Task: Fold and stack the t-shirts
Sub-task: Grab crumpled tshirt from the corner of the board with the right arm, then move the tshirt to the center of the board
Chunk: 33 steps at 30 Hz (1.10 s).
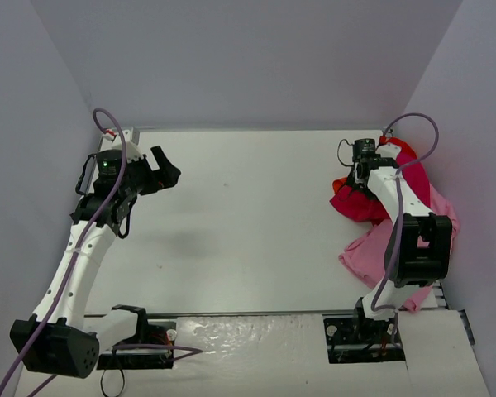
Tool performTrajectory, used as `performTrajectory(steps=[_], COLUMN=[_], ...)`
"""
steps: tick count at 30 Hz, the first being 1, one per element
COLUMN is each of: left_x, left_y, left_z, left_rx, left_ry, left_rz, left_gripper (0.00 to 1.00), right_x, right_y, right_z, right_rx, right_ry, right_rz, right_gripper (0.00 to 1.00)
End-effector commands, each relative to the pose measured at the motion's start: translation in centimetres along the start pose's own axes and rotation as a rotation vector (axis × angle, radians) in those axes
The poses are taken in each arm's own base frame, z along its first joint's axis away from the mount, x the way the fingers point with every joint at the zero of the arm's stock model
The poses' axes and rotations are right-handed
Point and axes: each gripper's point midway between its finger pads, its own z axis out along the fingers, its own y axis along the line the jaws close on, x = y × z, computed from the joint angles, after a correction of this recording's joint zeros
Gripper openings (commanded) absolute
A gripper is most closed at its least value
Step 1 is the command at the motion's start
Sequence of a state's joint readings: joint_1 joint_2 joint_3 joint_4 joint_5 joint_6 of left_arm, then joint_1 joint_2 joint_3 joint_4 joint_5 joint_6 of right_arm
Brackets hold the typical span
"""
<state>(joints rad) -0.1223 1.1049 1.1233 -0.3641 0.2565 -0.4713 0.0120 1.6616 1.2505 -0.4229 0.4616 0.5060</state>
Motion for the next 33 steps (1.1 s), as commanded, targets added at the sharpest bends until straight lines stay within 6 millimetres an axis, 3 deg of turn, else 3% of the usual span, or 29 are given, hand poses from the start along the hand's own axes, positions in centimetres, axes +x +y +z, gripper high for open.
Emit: performTrajectory(steps=[1,4,5,8,12,14,18,21,23,26,30,33], left_x=[-3.2,-3.3,-3.3,-3.4,-3.2,-3.3,-3.2,-3.2,-3.3,-3.3,-3.2,-3.1], left_y=[-1.3,-1.4,-1.4,-1.4,-1.4,-1.4,-1.3,-1.2,-1.2,-1.4,-1.4,-1.4], left_z=[-1.1,-1.3,-1.4,-1.4,-1.3,-1.3,-1.1,-1.1,-1.1,-1.1,-1.0,-0.9], left_rx=[0.034,0.035,0.035,0.037,0.036,0.039,0.034,0.031,0.034,0.042,0.045,0.047], left_ry=[-0.100,-0.107,-0.108,-0.111,-0.104,-0.107,-0.105,-0.110,-0.113,-0.116,-0.112,-0.104], left_rz=[0.025,0.026,0.026,0.028,0.026,0.024,0.024,0.028,0.029,0.029,0.027,0.025], left_gripper=[0.86,0.86,0.86,0.86,0.86,0.86,0.86,0.86,0.86,0.86,0.86,0.86], right_x=[-0.2,-0.2,-0.3,-1.2,-2.5,-3.3,-5.1,-5.9,-6.7,-6.0,-5.4,-3.5], right_y=[-0.3,-0.1,0.0,0.4,2.3,6.1,15.3,18.7,19.7,20.3,18.6,19.9], right_z=[0.3,0.2,0.1,-1.1,-4.0,-7.3,-18.0,-25.7,-29.6,-34.4,-40.3,-36.9], right_rx=[0.020,0.014,0.007,-0.017,-0.098,-0.265,-0.818,-1.141,-1.291,-1.485,-1.743,-1.653], right_ry=[-0.006,-0.009,-0.011,-0.042,-0.101,-0.147,-0.278,-0.356,-0.396,-0.448,-0.581,-0.444], right_rz=[0.003,0.003,0.002,0.007,0.018,-0.005,-0.064,-0.068,-0.071,-0.150,-0.188,-0.216], right_gripper=[0.71,0.40,0.25,0.00,0.00,0.00,0.00,0.00,0.00,0.00,0.00,0.06])
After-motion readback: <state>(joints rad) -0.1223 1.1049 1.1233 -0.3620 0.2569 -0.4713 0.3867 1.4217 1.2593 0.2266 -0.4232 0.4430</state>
